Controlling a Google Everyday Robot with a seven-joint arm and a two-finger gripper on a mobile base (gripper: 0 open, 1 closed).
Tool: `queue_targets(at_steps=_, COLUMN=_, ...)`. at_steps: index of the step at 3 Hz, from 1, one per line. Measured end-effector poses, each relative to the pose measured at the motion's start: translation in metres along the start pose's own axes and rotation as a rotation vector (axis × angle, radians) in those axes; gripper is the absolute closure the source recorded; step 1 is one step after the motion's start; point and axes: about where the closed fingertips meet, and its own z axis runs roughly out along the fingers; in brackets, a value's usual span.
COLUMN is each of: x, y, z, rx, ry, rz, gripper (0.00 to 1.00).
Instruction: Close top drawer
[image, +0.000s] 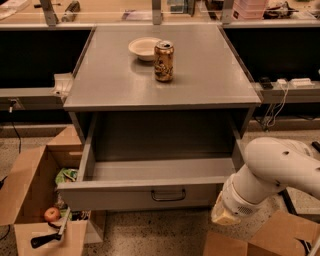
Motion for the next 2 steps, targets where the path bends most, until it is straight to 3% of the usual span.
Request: queue_targets(at_steps=2, x=-0.013, y=-0.039, z=-0.003, rx=0.094, ry=-0.038, rz=0.012, gripper=1.0)
